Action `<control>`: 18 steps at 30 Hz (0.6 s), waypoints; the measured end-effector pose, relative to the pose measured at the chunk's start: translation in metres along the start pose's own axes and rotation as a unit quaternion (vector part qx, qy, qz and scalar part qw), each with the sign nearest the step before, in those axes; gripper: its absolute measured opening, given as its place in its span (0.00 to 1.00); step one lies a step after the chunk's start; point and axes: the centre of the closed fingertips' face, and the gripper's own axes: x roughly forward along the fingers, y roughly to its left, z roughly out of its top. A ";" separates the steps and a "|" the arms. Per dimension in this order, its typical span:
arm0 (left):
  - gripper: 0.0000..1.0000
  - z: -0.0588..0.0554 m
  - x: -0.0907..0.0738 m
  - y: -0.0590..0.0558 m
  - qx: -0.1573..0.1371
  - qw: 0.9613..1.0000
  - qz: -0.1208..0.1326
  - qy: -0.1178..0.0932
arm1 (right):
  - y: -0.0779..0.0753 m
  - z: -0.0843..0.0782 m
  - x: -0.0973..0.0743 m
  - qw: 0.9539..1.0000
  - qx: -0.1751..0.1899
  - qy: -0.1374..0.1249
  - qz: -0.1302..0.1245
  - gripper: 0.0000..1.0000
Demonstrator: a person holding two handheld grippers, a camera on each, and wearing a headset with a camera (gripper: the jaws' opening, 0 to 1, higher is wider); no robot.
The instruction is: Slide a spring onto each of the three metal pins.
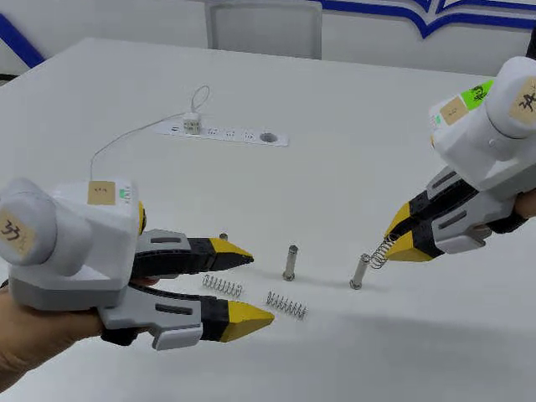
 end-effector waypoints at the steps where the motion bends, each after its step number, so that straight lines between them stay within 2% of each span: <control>1: 0.43 0.000 -0.001 0.001 -0.001 1.000 0.003 0.000 | -0.003 -0.001 0.000 1.000 0.001 0.002 -0.002 0.12; 9: 0.43 -0.004 0.001 -0.001 -0.013 1.000 0.006 -0.007 | -0.022 -0.005 0.010 1.000 0.003 0.017 -0.012 0.12; 18: 0.44 -0.009 0.003 -0.001 -0.023 1.000 0.004 -0.005 | -0.029 -0.014 0.024 0.999 0.011 0.032 -0.007 0.12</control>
